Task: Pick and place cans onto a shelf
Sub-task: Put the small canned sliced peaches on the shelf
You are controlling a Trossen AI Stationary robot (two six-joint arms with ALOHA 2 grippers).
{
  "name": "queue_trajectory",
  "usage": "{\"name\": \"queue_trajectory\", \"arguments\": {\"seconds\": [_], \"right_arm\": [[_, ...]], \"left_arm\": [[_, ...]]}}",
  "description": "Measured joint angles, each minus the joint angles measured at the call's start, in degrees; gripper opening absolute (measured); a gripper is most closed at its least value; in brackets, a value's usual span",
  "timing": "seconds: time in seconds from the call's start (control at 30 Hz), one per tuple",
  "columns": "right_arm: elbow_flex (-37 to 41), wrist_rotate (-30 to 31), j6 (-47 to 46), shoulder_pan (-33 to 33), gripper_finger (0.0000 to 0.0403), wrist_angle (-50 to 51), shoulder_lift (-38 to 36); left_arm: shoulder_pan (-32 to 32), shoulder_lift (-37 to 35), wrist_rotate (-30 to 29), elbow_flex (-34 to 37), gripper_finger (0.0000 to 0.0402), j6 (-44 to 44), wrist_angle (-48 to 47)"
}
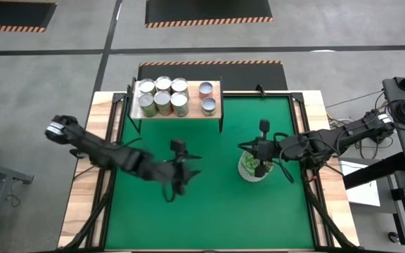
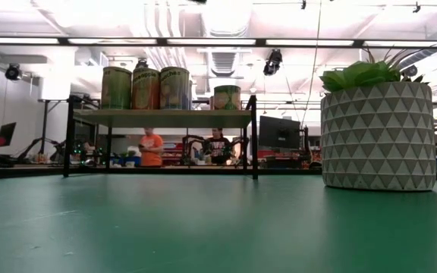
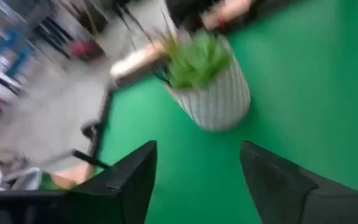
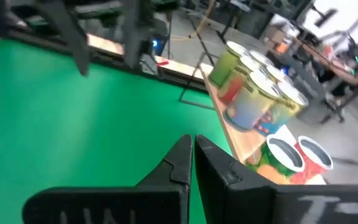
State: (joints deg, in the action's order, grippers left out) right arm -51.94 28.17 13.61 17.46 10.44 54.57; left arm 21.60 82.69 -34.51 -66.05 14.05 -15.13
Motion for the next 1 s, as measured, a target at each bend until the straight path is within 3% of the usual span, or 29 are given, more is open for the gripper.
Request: {"name": "queue_trajectory", "arguments": {"seconds": [0.1, 0.2, 0.43, 0.53, 0.73, 1.0], "right_arm": [[0.0, 0.5, -4.0, -1.5, 0.0009, -0.7, 0.2], [-0.3, 0.4, -9.4, -4.4, 0.0009, -0.2, 0.8], [-3.3, -0.8, -20.7, -15.2, 0.0009, 5.3, 5.3], [-7.4, -7.0, -21.9, -21.7, 0.0009, 9.1, 8.6], [-18.7, -24.6, -19.2, -32.9, 0.0009, 12.6, 19.2], [-33.8, -27.0, -19.1, -41.7, 0.0009, 26.2, 32.2]], "left_arm": [[1.8, -5.2, -1.7, 8.8, 0.0185, 0.6, 12.8], [2.1, -9.7, -2.7, 14.9, 0.0150, 0.5, 18.6], [2.0, -20.1, -5.1, 21.0, 0.0049, 1.1, 21.1], [2.0, -23.7, -5.1, 22.5, 0.0014, 0.2, 21.7], [2.0, -27.7, -5.1, 25.8, 0.0010, -6.0, 21.7], [2.2, -29.3, -5.1, 27.6, 0.0001, -9.1, 21.5]]}}
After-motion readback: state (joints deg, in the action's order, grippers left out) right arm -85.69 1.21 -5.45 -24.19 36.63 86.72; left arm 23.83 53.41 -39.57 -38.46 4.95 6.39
